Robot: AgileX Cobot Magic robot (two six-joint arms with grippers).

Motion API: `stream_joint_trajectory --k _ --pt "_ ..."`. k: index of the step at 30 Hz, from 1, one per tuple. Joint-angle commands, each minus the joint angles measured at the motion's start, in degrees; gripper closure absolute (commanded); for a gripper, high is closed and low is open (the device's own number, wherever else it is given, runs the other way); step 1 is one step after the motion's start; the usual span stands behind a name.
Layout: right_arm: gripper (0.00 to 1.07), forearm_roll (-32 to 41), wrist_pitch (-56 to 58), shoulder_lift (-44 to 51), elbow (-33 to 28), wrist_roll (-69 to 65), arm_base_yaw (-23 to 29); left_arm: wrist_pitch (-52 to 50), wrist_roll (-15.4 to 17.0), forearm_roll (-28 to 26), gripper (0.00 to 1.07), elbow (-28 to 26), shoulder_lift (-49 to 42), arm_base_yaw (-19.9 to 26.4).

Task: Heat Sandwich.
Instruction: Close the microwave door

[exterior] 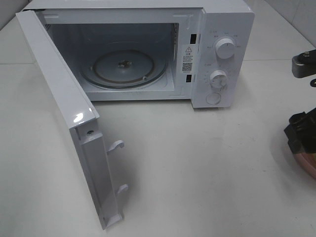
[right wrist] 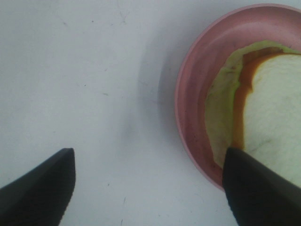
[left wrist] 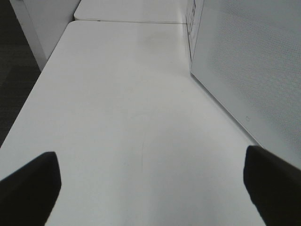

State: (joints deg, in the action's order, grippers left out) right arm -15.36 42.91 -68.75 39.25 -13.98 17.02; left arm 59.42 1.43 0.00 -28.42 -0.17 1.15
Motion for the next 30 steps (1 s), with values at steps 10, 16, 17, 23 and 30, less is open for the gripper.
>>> stream_joint_trajectory --k 10,16,17,23,30 --pt "0.3 5.27 10.03 15.81 0.29 5.04 -0.23 -0.52 0.17 -0.63 0.05 0.11 -1.26 0.17" --pt "0.31 5.1 13.58 23.72 0.29 5.16 -0.23 -0.52 0.17 -0.63 0.05 0.11 -1.26 0.17" --pt "0.31 5.1 13.58 23.72 0.29 5.16 -0.23 -0.52 0.17 -0.63 0.05 0.11 -1.26 0.17" --pt "0.31 5.1 16.9 31.86 0.23 5.16 -0.23 -0.52 0.17 -0.63 0.05 0.11 -1.26 0.17" --pt "0.31 5.1 20.4 36.84 0.17 5.1 -0.23 -0.52 0.17 -0.63 0.05 0.11 -1.26 0.17"
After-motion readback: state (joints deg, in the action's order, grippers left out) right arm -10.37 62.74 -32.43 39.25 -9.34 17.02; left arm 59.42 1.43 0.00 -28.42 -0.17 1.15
